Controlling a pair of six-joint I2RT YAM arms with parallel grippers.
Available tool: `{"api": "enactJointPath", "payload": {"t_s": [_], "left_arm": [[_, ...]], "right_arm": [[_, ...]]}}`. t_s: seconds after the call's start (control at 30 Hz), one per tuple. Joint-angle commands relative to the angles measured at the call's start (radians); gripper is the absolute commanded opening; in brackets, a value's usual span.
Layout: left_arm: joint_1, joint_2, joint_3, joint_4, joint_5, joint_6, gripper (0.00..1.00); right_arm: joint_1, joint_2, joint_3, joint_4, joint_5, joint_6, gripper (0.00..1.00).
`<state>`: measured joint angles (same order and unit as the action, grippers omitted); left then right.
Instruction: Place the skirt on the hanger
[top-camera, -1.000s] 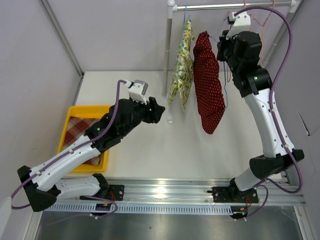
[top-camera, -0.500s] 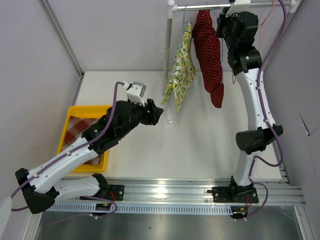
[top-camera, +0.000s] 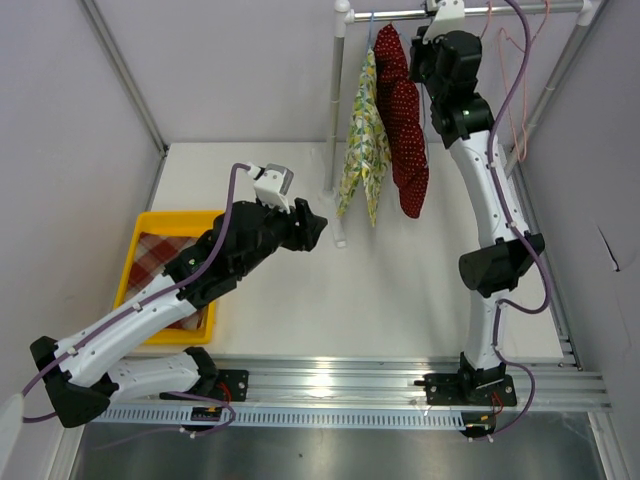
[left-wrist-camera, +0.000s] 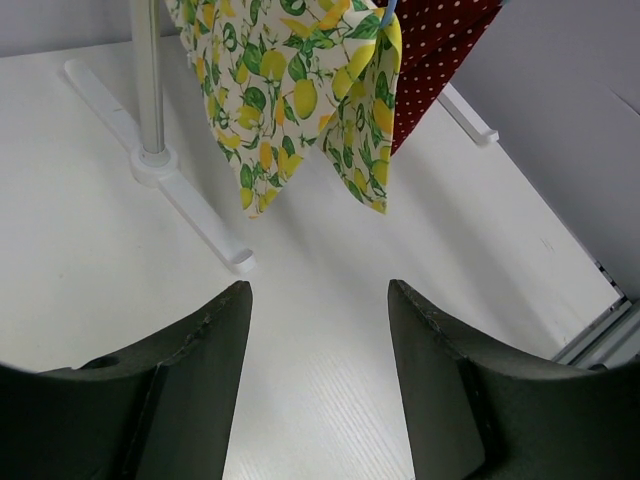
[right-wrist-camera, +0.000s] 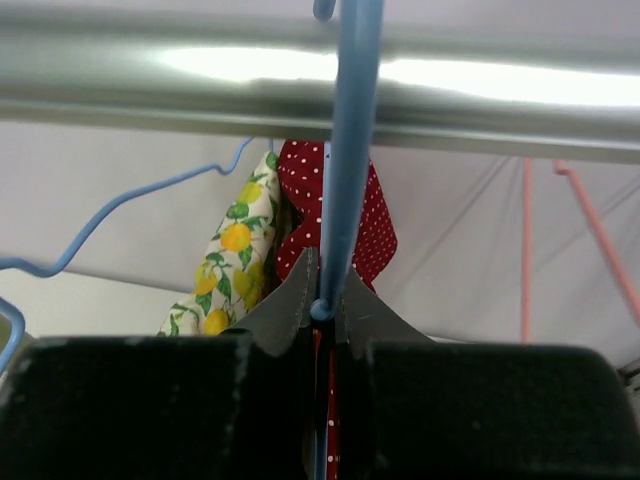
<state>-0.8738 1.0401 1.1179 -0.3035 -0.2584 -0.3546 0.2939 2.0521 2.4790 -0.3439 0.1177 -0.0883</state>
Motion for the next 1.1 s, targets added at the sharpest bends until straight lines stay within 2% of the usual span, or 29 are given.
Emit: {"api": "enactJointPath", "payload": {"t_s": [0.0,0.23,0.5,0.53,0.63,0.67,0.87,0.97,1.07], "left_arm": [[0.012,-0.015,-0.004,0.0,0.001,0.02,0.62],[0.012,-0.023,-0.009,-0.009,-0.001,0.02,0.62],[0.012,-0.037,-0.013,-0.023,-0.004,0.016,0.63],[0.012,-0.04,-0.012,-0.023,-0.002,0.017,0.63],[0.012,-0.054,-0.02,-0.019,0.002,0.019,0.65],[0.012,-0.063,-0.021,-0.017,0.002,0.017,0.65],[0.012,-0.071,-0.021,-0.025,0.011,0.016,0.66],[0.012,-0.072,-0.01,-0.031,0.018,0.009,0.66],[0.012,-0.074,0.002,-0.039,0.024,0.003,0.66]], "right_arm": [[0.045,0.005,0.04,0.112,0.023,-0.04,0.0],[0.08,-0.015,-0.054,0.144,0.062,-0.054,0.0],[0.091,-0.02,-0.071,0.129,0.1,-0.03,0.0],[0.09,-0.024,-0.078,0.128,0.102,-0.024,0.03],[0.087,-0.059,-0.132,0.138,0.103,-0.01,0.22],[0.085,-0.081,-0.161,0.14,0.105,-0.007,0.35],[0.082,-0.158,-0.235,0.123,0.131,0.033,0.67],[0.082,-0.211,-0.267,0.091,0.148,0.062,0.79],[0.079,-0.273,-0.31,0.046,0.155,0.091,0.86]]}}
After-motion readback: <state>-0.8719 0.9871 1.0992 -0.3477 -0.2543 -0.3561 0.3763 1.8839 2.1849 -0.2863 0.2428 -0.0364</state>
